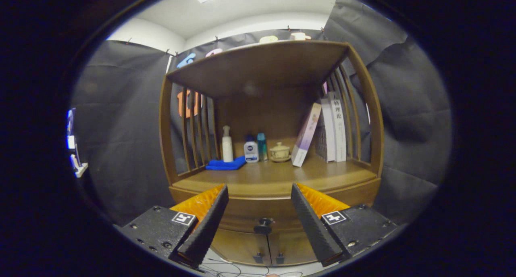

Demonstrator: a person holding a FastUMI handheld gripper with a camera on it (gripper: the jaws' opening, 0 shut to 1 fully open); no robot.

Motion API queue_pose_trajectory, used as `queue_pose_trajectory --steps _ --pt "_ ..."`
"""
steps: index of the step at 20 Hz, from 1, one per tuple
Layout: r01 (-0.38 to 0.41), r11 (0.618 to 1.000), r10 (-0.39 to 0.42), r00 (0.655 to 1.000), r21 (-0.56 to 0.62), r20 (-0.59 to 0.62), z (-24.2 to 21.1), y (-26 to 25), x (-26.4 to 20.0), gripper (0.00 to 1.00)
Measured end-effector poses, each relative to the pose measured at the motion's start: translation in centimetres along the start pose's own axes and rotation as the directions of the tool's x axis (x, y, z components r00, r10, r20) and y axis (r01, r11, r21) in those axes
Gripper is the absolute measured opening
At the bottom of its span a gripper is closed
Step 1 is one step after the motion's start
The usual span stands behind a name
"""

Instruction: Pull open the drawer, take out the items inside it, and place them on the countertop above the cabinet.

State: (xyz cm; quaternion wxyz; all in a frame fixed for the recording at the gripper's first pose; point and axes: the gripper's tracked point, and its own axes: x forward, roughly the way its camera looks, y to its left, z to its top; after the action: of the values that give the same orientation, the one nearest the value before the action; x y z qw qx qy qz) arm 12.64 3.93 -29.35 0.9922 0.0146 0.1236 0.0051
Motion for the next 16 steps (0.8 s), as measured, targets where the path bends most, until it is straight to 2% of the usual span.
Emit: queue_pose_trajectory --steps 3,10,13,16 --pt "0.021 0.999 -0.022 0.999 -0.037 -0.045 -3.3 -0.2 2.3 0.95" --pt "0.064 0.995 -0.076 0.985 -0.080 -0.153 -10.4 -1.0 6.7 0.77" --pt "0.081 0.994 -0.092 0.982 -0.068 -0.166 -11.4 -0.9 7.0 0.72" --pt "0.084 0.994 -0.096 0.978 -0.076 -0.182 -12.6 -1.2 7.6 0.62"
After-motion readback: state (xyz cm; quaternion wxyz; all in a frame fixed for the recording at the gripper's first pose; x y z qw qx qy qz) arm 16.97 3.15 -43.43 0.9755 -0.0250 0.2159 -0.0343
